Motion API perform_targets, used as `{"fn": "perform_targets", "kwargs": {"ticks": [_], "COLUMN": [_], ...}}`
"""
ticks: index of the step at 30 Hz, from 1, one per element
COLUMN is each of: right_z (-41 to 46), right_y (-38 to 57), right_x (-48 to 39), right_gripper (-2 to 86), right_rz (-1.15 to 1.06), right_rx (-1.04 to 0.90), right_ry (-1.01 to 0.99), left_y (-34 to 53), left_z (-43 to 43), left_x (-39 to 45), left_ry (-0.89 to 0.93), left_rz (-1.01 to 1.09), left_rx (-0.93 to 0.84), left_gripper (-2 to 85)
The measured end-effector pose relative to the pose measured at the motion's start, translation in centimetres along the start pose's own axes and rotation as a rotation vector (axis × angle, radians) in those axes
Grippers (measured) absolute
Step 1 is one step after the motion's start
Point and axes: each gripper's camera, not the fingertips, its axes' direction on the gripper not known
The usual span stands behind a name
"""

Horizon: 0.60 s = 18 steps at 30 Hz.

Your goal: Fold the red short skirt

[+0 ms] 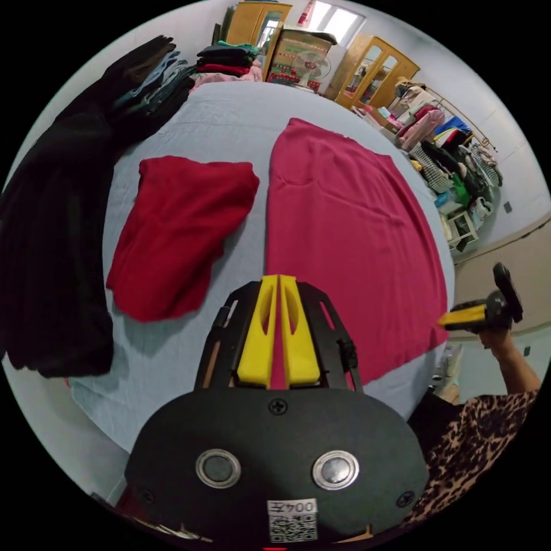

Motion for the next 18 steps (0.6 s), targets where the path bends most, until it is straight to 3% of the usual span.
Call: {"fn": "perform_targets", "kwargs": {"ticks": [9,12,14,18], "right_z": [2.4,2.6,2.9,3.2], "right_y": [-1.4,-1.9,-2.0,-1.4], "right_x": [-1.7,-1.6,-1.0,0.2], "right_gripper": [-0.6,-0.6,-0.6,-0.6], "right_rz": [-0.023,-0.024,-0.016,0.007], "right_rx": [-0.052,-0.072,-0.071,-0.033], "right_ry": [-0.030,-0.036,-0.073,-0.153], "left_y": [-6.2,-6.5,-7.7,-10.4], "left_z": [-1.7,-3.9,-4.5,-2.5], "left_x": [-9.3,-12.1,-9.4,-3.7], "left_ry": [-0.206,-0.079,0.034,0.084], "left_rz": [-0.182,-0.304,-0.198,-0.029], "left_rx": [-0.034,0.025,0.058,0.007], "left_gripper": [1.4,1.2,1.2,2.5]}}
